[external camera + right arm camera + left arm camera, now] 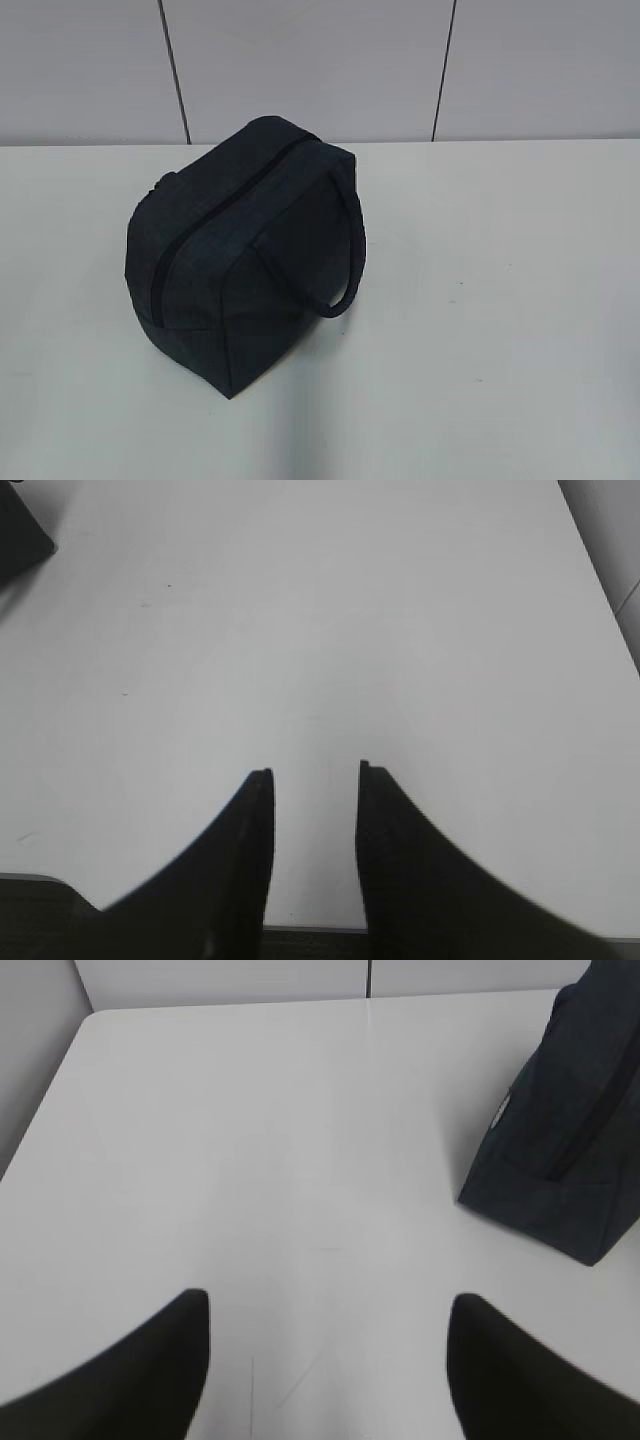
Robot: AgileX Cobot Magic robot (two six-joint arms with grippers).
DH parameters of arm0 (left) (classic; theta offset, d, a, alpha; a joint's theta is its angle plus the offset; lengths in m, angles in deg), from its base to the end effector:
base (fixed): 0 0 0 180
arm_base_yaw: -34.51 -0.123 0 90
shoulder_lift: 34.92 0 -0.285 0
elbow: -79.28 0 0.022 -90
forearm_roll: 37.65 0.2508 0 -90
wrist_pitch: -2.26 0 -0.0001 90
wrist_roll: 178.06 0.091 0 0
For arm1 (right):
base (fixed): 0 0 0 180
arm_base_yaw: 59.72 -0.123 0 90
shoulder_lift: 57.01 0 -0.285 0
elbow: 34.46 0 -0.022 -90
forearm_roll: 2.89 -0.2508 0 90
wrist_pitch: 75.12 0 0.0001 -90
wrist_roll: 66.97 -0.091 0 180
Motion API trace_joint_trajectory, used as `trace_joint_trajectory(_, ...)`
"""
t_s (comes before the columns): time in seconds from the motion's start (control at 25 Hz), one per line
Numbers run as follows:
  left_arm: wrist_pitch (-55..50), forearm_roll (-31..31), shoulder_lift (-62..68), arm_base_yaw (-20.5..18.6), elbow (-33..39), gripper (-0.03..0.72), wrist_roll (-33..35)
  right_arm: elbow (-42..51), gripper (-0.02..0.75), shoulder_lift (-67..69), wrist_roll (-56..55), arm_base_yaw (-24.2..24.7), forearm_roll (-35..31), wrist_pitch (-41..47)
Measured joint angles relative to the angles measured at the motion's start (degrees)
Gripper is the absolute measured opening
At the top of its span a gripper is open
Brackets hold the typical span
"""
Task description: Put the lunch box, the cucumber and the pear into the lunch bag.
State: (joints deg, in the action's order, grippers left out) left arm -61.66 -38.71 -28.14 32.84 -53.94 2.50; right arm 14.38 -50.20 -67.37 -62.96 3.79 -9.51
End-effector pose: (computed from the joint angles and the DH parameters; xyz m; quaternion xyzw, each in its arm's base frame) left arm -0.0136 -0.0019 0.2812 -0.0074 0.8548 0.0009 0.5190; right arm -0.0104 -0.0102 0.2696 -0.0165 0.8698 -0.0425 0.4912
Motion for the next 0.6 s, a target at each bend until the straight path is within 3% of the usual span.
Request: trace_joint_trajectory(0.6,0.0,0.0,0.0,0.8,0.0,0.445,0.0,0.0,0.236,0.0,0.0,0.0,0.2,0.0)
